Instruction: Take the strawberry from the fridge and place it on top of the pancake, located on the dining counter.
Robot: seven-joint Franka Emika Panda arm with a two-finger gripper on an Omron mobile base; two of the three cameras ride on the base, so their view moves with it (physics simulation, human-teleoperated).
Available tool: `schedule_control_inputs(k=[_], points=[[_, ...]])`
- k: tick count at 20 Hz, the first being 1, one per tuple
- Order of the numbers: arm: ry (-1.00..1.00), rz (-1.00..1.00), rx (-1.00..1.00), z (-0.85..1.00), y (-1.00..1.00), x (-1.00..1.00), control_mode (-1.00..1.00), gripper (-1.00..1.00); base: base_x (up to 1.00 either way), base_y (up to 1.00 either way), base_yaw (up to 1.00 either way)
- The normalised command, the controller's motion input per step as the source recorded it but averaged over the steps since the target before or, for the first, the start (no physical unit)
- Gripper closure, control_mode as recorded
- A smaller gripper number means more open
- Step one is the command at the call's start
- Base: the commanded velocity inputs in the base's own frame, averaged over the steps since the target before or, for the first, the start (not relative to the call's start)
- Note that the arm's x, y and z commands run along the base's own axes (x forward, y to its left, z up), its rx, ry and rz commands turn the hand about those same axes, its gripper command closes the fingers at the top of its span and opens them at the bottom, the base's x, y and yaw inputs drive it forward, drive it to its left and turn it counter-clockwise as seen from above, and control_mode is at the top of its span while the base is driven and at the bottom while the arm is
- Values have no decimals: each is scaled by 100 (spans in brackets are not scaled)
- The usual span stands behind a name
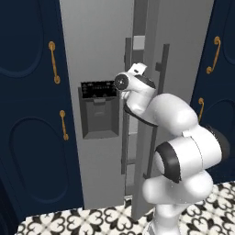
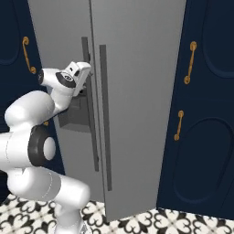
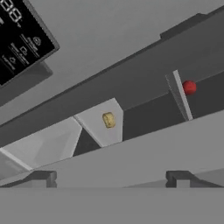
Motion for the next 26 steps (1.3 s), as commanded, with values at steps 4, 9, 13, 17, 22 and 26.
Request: schedule_control_inputs(k=[4, 9, 13, 17, 22, 26], points=[[2, 0, 0, 0, -30, 6, -100, -100, 0, 0, 0], [0, -1, 0, 7, -34, -48, -100, -100, 0, 0, 0], [0, -1, -2, 1, -15, -17, -100, -100, 0, 0, 0], [-1, 0, -2, 37, -63, -58, -100, -100, 0, 0, 0], [-6, -5, 0, 29, -71, -99, -100, -100, 0, 0, 0], [0, -20, 0, 14, -74, -99, -100, -100, 0, 0, 0]])
